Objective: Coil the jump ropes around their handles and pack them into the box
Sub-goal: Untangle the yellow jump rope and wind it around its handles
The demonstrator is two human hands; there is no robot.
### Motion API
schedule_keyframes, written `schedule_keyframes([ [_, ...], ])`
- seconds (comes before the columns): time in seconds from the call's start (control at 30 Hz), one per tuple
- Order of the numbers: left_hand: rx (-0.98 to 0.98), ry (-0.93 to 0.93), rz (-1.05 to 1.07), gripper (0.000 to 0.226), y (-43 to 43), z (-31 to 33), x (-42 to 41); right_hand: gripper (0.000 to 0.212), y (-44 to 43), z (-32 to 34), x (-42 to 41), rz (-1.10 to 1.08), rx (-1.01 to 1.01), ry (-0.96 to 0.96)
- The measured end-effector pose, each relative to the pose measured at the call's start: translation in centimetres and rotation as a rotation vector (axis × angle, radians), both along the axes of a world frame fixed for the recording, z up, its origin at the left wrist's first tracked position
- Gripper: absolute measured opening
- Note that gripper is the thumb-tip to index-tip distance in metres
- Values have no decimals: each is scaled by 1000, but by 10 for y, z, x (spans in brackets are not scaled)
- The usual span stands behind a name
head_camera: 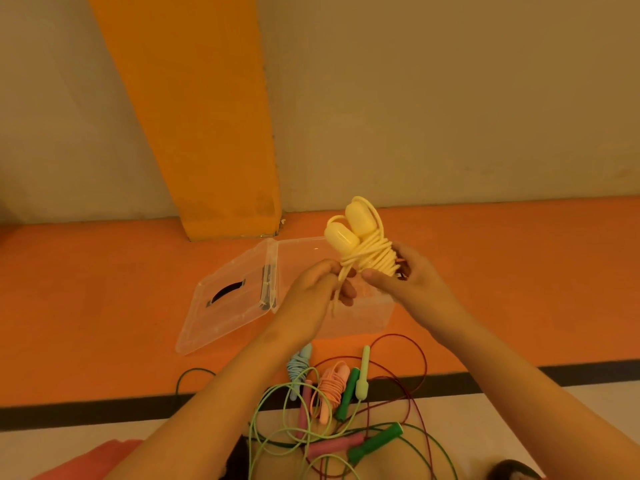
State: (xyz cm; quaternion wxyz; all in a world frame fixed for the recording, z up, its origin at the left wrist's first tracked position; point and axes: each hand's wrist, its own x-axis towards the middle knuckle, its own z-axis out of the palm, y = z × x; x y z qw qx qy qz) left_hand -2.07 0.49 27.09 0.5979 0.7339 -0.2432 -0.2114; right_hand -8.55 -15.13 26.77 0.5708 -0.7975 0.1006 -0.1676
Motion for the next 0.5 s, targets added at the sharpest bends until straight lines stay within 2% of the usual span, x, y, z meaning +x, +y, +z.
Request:
schedule_keyframes([
  [0.1, 39, -221, -6, 24, 0, -3, -1, 34, 3, -3, 2, -28, -36, -36],
  [0.2, 72, -345, -104, 26, -3, -2, -8, 45, 4, -12, 5, -141, -123, -63],
  [0.33, 50, -301, -57, 20, -3, -6, -5, 50, 4, -14, 10, -162, -18, -35],
  [0.43, 129, -286, 44, 16, 0, -13, 6, 50, 4, -13, 14, -145, 29, -17],
  [0.5, 162, -283, 59, 32, 1, -17, 9, 48, 8, -12, 15, -106, 52, -18],
])
